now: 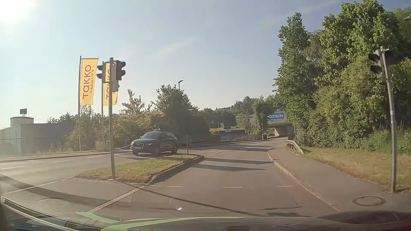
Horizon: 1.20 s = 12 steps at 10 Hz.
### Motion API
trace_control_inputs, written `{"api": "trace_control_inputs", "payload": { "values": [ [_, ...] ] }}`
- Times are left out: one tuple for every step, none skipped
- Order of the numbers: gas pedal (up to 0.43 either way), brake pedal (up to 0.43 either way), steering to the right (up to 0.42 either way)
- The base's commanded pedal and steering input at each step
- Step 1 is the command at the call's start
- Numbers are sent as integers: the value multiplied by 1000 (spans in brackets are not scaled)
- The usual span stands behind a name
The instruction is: Follow the waypoints while adhering to traffic rules and regulations
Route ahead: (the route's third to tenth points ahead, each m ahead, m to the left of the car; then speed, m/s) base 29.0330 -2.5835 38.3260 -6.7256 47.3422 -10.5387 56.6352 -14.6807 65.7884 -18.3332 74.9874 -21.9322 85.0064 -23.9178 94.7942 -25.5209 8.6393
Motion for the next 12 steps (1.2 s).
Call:
{"api": "trace_control_inputs", "payload": {
  "values": [
    [209,0,35],
    [189,0,35],
    [189,0,35],
    [189,0,35],
    [177,0,35],
    [177,0,36],
    [177,0,36],
    [177,0,37],
    [169,0,37],
    [150,0,39],
    [138,0,40],
    [130,0,40]
  ]
}}
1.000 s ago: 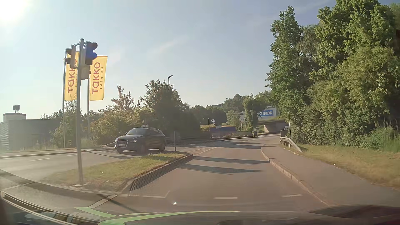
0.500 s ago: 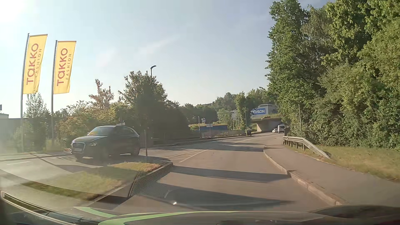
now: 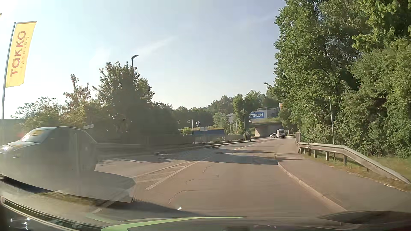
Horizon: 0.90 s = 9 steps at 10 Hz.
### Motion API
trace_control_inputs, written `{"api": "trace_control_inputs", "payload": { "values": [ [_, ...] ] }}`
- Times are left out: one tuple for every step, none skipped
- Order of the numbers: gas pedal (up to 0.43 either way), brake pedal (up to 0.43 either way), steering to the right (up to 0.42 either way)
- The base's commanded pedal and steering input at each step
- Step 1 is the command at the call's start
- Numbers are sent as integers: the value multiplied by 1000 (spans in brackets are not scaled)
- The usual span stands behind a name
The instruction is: Follow the waypoints while adhering to traffic rules and regulations
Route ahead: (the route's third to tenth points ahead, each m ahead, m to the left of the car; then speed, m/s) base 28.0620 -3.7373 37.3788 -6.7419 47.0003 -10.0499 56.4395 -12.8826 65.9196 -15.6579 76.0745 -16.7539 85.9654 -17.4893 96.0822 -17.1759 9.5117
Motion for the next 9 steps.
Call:
{"api": "trace_control_inputs", "payload": {
  "values": [
    [130,0,41],
    [130,0,42],
    [130,0,42],
    [118,0,42],
    [110,0,42],
    [110,0,42],
    [98,0,42],
    [87,0,42],
    [87,0,43]
  ]
}}
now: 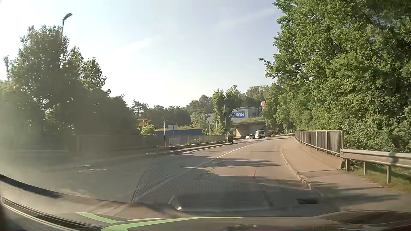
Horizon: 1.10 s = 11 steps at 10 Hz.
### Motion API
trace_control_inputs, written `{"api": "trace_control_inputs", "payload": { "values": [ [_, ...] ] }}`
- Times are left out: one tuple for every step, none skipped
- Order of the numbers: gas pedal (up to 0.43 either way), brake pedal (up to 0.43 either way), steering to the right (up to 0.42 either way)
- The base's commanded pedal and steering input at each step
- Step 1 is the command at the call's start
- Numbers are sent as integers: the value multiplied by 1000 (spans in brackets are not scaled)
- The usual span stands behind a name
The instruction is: Follow the waypoints while adhering to traffic rules and regulations
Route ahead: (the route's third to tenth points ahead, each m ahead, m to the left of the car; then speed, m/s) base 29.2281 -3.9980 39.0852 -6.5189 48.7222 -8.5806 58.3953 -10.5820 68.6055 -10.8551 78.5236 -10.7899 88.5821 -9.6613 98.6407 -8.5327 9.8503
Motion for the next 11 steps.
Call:
{"api": "trace_control_inputs", "payload": {
  "values": [
    [87,0,45],
    [87,0,51],
    [87,0,58],
    [87,0,63],
    [87,0,64],
    [87,0,65],
    [87,0,64],
    [87,0,64],
    [87,0,63],
    [87,0,61],
    [87,0,61]
  ]
}}
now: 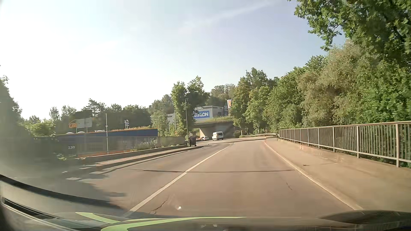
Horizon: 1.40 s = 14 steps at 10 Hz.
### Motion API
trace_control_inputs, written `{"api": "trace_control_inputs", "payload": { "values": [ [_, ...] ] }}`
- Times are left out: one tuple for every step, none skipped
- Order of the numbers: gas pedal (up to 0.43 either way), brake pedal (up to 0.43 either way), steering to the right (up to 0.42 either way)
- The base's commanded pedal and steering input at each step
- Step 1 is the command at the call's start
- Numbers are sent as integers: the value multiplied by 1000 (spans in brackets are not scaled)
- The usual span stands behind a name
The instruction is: Follow the waypoints while adhering to traffic rules and regulations
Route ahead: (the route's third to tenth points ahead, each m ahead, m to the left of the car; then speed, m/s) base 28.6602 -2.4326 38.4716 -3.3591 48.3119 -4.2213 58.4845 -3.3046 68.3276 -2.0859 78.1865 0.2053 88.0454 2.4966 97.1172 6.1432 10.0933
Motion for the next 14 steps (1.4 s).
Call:
{"api": "trace_control_inputs", "payload": {
  "values": [
    [87,0,59],
    [87,0,56],
    [87,0,55],
    [87,0,54],
    [87,0,50],
    [87,0,46],
    [87,0,42],
    [87,0,37],
    [87,0,33],
    [87,0,24],
    [87,0,17],
    [87,0,17],
    [87,0,16],
    [87,0,16]
  ]
}}
